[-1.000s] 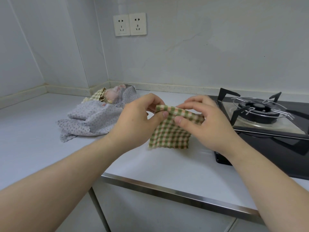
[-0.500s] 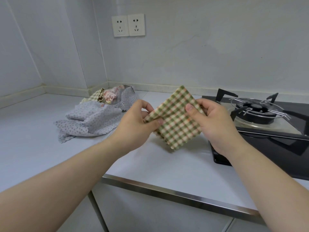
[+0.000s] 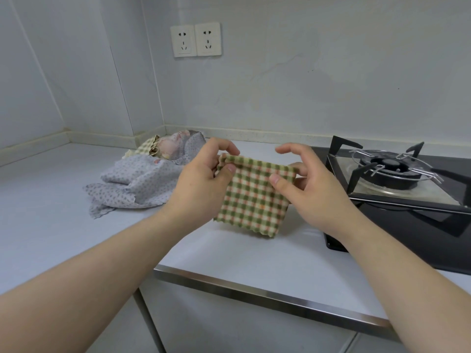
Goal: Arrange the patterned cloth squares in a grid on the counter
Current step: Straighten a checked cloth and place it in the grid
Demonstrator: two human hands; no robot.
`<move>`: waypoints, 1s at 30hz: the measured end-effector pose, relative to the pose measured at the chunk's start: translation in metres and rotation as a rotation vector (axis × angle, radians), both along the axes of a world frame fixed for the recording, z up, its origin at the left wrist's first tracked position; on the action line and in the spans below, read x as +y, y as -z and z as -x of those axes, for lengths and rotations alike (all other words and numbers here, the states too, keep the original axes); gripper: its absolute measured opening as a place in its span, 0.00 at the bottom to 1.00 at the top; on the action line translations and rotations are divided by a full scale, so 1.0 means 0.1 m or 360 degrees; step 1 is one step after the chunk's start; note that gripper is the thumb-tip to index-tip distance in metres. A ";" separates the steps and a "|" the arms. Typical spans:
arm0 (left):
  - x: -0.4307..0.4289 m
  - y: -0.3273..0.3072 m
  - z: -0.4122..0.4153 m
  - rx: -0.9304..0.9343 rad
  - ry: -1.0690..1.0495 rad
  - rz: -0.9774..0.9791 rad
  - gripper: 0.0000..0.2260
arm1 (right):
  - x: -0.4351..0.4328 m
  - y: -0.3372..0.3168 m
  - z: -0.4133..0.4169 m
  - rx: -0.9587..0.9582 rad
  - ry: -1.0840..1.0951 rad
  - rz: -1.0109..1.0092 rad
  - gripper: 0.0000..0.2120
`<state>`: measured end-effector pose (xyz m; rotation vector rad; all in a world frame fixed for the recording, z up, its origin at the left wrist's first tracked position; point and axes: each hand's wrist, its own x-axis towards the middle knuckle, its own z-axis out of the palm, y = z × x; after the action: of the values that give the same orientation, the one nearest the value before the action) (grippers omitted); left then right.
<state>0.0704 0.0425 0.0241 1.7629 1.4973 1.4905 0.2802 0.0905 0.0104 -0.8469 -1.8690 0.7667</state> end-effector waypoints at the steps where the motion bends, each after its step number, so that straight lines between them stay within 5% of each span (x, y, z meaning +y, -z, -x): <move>1: 0.00 0.00 0.00 0.0013 0.0006 -0.0003 0.10 | 0.01 0.00 0.00 0.0016 -0.0001 -0.0004 0.15; 10: 0.01 0.02 -0.01 0.0022 0.0057 0.0105 0.10 | 0.07 0.04 -0.02 -0.0128 0.0122 -0.0081 0.07; 14: 0.00 0.02 -0.02 0.0024 0.0079 0.0139 0.00 | 0.08 0.03 -0.01 -0.0177 0.0183 -0.0136 0.07; 30: -0.01 -0.08 0.06 0.0346 0.0088 0.0163 0.04 | -0.01 -0.04 -0.03 -0.0184 0.0183 -0.0337 0.08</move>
<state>0.0644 0.0418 0.0325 1.9381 1.5831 1.2045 0.2831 0.0891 0.0139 -0.8691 -1.9439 0.4477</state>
